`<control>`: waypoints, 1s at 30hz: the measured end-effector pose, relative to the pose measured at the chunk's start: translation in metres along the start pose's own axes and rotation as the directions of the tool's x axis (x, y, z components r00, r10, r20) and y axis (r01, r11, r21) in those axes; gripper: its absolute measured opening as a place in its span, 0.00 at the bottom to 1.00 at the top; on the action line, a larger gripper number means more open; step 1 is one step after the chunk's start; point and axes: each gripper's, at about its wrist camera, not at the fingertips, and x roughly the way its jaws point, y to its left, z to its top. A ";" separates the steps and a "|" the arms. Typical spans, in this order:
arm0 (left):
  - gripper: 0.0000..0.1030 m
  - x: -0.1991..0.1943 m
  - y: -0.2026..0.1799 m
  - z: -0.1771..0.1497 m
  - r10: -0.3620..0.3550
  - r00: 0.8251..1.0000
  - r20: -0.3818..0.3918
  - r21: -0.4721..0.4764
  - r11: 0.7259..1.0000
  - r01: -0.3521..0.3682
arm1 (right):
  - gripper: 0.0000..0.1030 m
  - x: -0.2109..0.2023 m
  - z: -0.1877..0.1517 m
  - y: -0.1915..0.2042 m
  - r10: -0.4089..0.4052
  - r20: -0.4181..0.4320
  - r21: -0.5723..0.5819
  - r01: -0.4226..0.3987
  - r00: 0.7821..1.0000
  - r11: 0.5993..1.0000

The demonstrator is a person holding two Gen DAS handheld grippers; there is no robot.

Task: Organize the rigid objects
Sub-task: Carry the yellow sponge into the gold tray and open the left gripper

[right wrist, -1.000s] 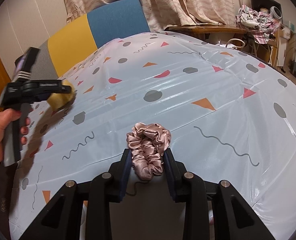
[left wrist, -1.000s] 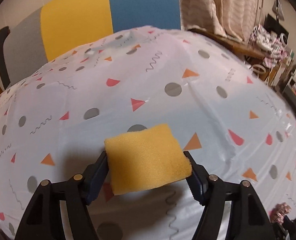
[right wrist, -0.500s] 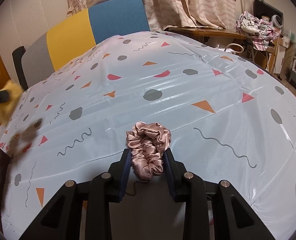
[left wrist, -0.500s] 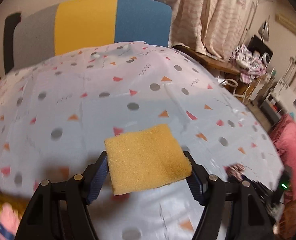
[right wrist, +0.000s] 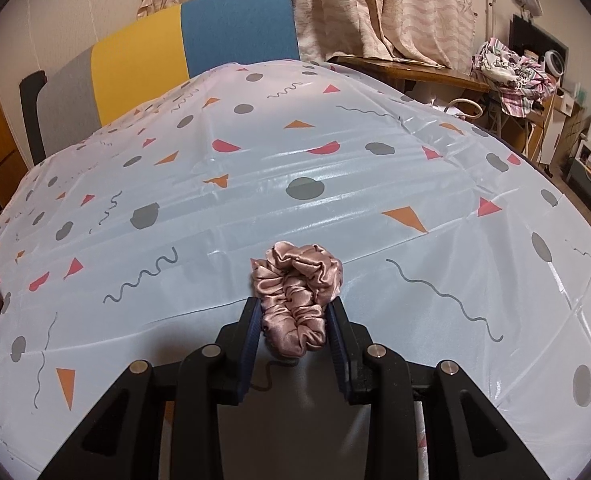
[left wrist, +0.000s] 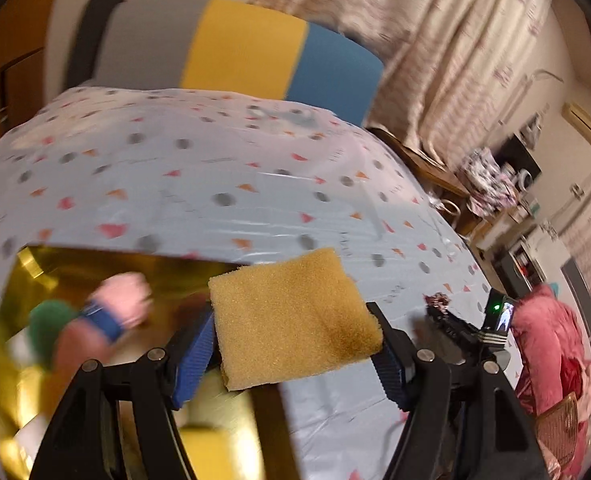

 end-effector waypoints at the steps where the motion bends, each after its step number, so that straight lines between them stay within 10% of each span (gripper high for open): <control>1: 0.70 -0.006 0.009 -0.006 0.005 1.000 -0.002 -0.014 1.000 -0.005 | 0.32 0.000 0.000 0.001 -0.004 0.000 -0.003 0.004 1.000 1.000; 30: 0.75 0.048 0.018 -0.057 0.184 0.979 -0.091 0.104 0.979 -0.175 | 0.32 -0.001 0.000 0.005 -0.026 -0.002 -0.022 0.026 1.000 0.999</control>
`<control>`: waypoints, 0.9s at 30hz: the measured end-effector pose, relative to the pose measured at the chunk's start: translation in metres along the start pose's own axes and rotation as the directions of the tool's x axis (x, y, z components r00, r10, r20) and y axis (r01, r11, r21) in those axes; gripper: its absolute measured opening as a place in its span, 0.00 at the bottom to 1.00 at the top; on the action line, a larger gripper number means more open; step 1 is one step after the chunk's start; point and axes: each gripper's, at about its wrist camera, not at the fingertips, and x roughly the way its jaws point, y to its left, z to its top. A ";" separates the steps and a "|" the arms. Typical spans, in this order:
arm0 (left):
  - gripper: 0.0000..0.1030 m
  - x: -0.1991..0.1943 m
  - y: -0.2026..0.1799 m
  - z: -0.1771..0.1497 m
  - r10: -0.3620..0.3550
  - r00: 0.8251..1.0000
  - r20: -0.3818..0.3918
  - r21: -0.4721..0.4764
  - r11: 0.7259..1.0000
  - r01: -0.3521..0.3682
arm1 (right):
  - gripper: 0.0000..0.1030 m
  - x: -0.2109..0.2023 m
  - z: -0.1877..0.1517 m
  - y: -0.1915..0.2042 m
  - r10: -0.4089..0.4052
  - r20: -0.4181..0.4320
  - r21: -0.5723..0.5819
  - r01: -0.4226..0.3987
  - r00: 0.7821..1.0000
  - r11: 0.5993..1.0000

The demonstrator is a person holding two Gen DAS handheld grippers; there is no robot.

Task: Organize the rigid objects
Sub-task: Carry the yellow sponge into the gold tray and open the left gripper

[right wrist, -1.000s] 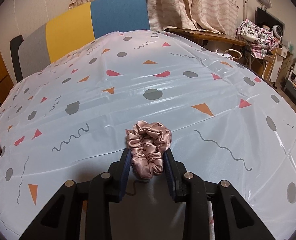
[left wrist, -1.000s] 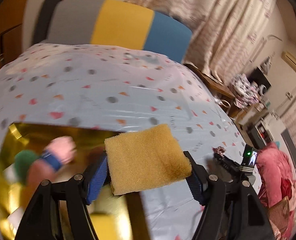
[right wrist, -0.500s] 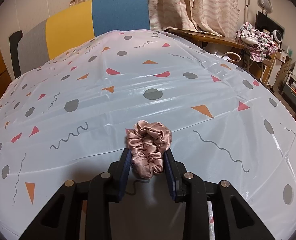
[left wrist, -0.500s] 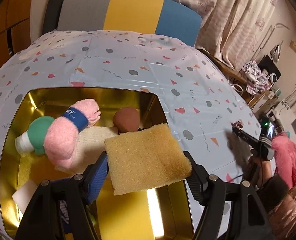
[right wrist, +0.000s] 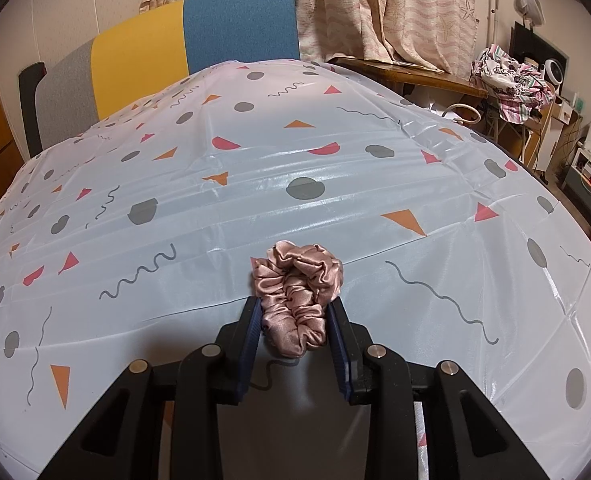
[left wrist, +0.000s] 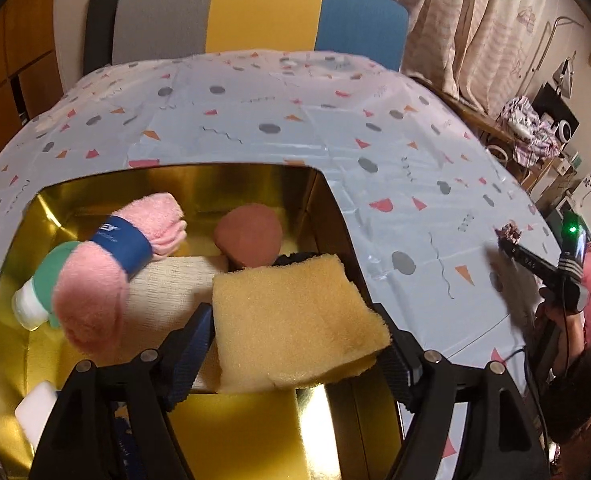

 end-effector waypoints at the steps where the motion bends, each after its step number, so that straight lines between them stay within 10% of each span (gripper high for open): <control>1: 0.76 -0.005 0.002 -0.001 0.006 1.000 0.016 -0.005 1.000 -0.006 | 0.32 0.000 0.000 0.000 0.000 0.000 0.000 0.000 1.000 1.000; 14: 0.77 0.003 0.000 0.012 -0.036 0.999 0.035 -0.010 0.999 0.037 | 0.32 0.000 0.001 0.001 -0.007 -0.001 -0.006 0.007 1.000 1.000; 27: 0.78 -0.031 0.011 -0.006 0.157 0.982 0.106 0.078 0.983 -0.165 | 0.32 0.000 0.000 0.002 -0.005 0.000 -0.005 0.005 1.000 1.000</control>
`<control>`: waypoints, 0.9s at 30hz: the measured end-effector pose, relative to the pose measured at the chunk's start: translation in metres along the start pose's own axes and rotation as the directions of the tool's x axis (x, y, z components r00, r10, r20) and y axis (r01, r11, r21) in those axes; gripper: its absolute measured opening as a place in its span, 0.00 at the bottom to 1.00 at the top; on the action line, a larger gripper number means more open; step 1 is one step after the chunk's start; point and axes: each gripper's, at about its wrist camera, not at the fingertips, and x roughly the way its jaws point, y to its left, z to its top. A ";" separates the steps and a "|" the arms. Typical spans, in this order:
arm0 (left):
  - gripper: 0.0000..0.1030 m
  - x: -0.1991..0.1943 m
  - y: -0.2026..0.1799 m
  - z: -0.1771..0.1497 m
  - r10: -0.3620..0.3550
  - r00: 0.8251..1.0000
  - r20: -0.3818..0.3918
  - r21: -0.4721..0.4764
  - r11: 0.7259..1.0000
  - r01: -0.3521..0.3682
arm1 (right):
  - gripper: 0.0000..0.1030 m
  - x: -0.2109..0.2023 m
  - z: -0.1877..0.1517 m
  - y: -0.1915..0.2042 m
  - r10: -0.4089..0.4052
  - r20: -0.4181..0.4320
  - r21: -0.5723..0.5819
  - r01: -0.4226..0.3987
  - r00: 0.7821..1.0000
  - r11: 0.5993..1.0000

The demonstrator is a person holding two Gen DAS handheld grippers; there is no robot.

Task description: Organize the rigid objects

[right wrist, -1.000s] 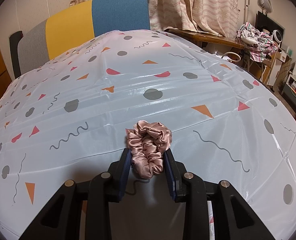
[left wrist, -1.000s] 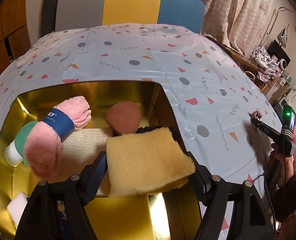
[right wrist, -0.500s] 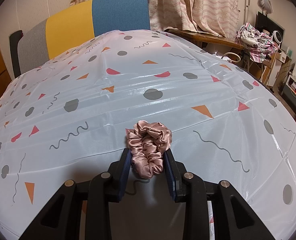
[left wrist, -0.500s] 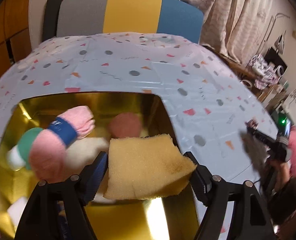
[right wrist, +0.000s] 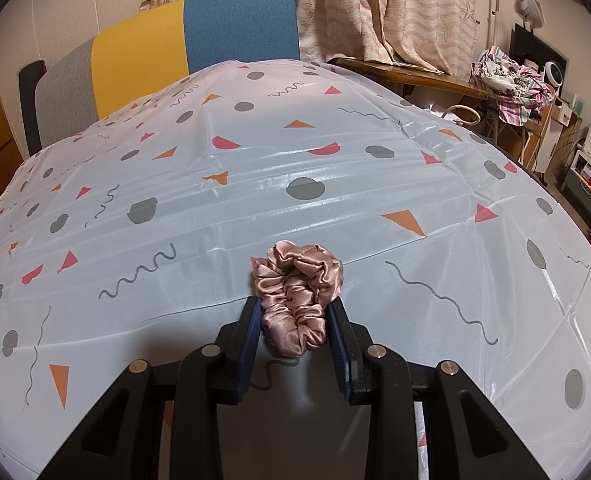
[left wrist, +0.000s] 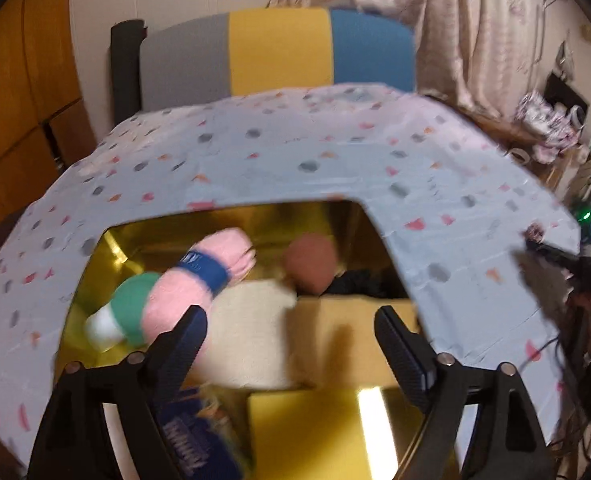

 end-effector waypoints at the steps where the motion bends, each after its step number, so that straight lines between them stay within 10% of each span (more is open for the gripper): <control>1: 0.74 0.002 0.000 -0.002 -0.005 1.000 -0.025 0.003 1.000 0.006 | 0.32 0.000 0.000 0.000 -0.001 0.000 -0.001 0.001 1.000 1.000; 16: 0.73 0.012 -0.011 -0.011 -0.056 0.995 -0.081 -0.029 0.998 0.054 | 0.32 -0.003 0.000 0.005 -0.025 0.014 -0.028 0.025 1.000 0.999; 27: 0.73 -0.033 0.025 -0.027 -0.276 0.960 0.039 -0.213 0.937 0.278 | 0.32 -0.025 -0.004 0.023 -0.032 0.102 -0.118 0.044 0.994 0.992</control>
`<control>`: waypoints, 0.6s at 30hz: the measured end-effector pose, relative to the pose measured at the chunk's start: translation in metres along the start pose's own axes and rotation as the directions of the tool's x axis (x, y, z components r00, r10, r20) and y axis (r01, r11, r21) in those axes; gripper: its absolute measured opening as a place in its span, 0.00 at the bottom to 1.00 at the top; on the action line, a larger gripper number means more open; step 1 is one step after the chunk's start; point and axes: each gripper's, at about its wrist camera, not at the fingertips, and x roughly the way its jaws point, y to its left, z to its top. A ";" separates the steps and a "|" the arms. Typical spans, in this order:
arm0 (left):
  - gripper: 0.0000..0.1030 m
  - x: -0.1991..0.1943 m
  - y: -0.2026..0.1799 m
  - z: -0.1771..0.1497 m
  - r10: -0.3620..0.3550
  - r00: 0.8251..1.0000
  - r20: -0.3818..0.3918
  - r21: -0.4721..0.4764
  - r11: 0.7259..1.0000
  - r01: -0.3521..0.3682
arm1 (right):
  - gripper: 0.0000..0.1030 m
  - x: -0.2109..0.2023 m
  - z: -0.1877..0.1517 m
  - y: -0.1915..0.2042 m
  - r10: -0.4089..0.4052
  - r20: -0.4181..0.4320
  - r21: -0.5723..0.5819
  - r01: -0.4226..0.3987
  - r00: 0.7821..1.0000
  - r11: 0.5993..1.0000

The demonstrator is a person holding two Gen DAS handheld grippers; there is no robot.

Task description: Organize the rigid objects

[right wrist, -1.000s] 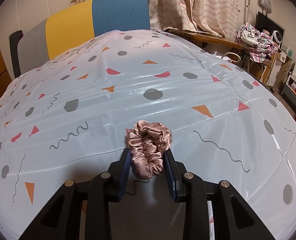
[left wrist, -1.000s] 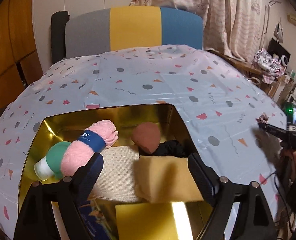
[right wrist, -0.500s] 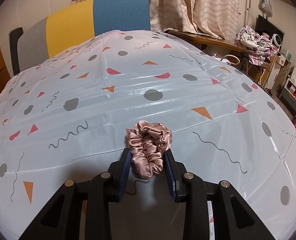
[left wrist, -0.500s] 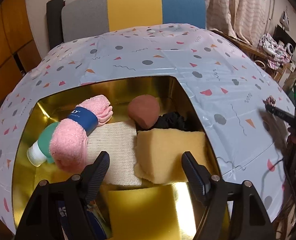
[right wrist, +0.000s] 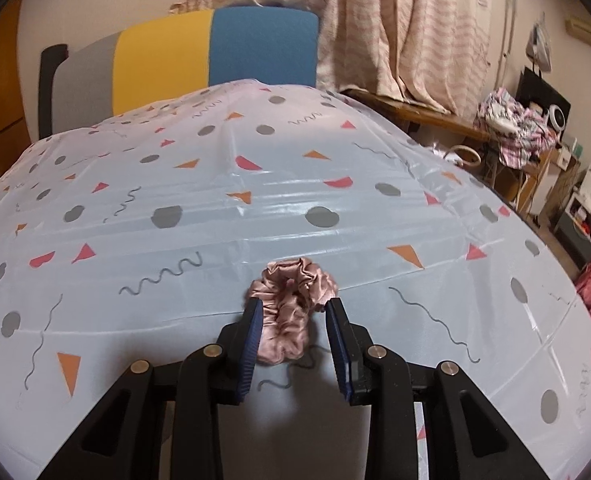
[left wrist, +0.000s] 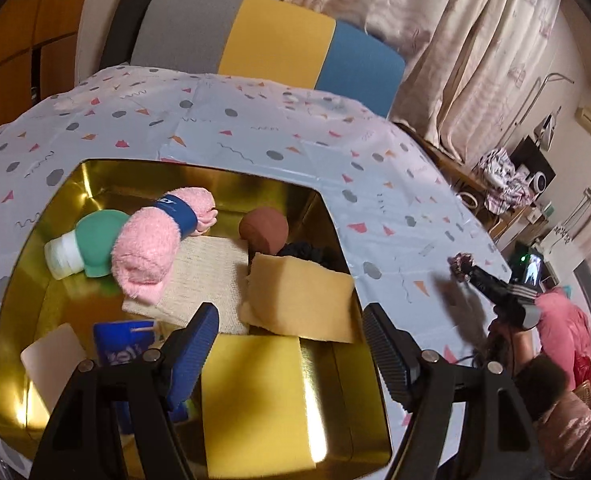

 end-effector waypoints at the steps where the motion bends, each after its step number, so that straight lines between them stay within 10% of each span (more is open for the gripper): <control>1: 0.73 -0.003 -0.001 -0.001 0.007 1.000 0.003 0.003 1.000 -0.007 | 0.32 -0.004 -0.001 0.002 0.001 0.010 -0.010 -0.001 1.000 1.000; 9: 0.73 -0.013 -0.004 -0.006 0.157 0.988 -0.005 0.034 0.987 -0.156 | 0.32 -0.047 -0.016 0.015 0.098 0.033 -0.024 -0.098 0.995 0.995; 18: 0.73 -0.023 -0.004 -0.017 0.144 0.989 0.011 0.054 0.988 -0.145 | 0.31 -0.092 -0.026 0.034 0.199 0.046 -0.024 -0.198 0.979 0.980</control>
